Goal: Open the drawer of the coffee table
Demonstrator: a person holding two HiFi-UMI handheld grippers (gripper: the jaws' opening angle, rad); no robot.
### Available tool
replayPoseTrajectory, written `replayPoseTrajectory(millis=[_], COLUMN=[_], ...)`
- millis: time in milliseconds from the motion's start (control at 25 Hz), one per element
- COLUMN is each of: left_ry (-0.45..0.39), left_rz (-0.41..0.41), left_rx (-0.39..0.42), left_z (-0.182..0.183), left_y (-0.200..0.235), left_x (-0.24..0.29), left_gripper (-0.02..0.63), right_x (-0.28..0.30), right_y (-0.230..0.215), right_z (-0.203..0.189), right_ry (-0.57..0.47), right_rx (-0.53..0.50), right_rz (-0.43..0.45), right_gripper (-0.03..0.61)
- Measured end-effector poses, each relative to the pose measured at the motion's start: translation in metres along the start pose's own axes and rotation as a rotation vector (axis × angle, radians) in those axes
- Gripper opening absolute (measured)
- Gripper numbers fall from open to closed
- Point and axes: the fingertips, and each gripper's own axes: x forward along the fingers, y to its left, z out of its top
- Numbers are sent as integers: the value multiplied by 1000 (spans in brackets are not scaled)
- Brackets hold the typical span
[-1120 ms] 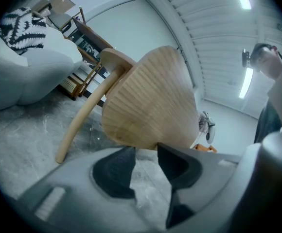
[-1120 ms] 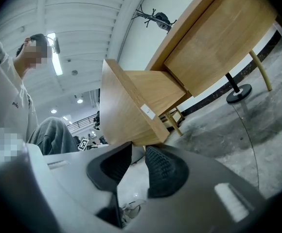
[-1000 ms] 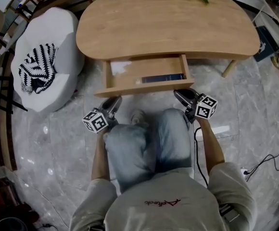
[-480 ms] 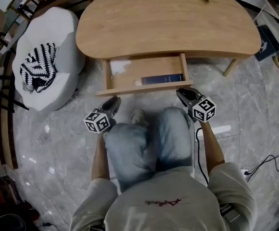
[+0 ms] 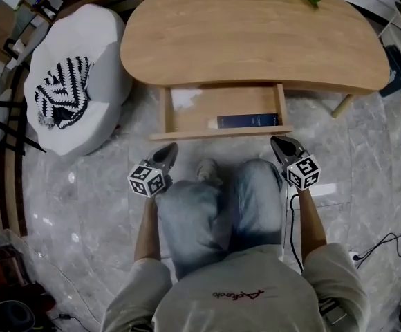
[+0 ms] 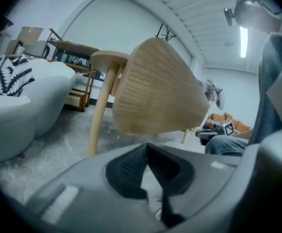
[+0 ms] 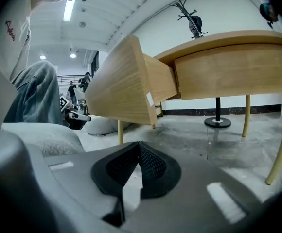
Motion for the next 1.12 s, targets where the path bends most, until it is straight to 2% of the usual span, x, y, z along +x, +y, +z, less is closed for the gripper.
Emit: replayPoseTrajectory(millis=[200,400,600,880,1120], left_ry=[56,105,179,297,352], left_rz=[-4,-16,-13,14,23], left_rx=[30,-44,-134,-237,-293], left_z=[-11,-18,-23,-7,42], left_y=[15,36,37,24,-6], left_x=[18,34,31,1,-34], left_gripper=[0,0,0,0,0], right_x=[24,48,48,26,-5], right_y=[-5,-12,-7,20,53], right_z=[-13,-22,-28,-5,48], right_ry=[61,141,260,398,504], right_rx=[10,66,139,256,289], right_rz=[-2,-22,-35,-57,-21], right_gripper=[5,5,5,5,5])
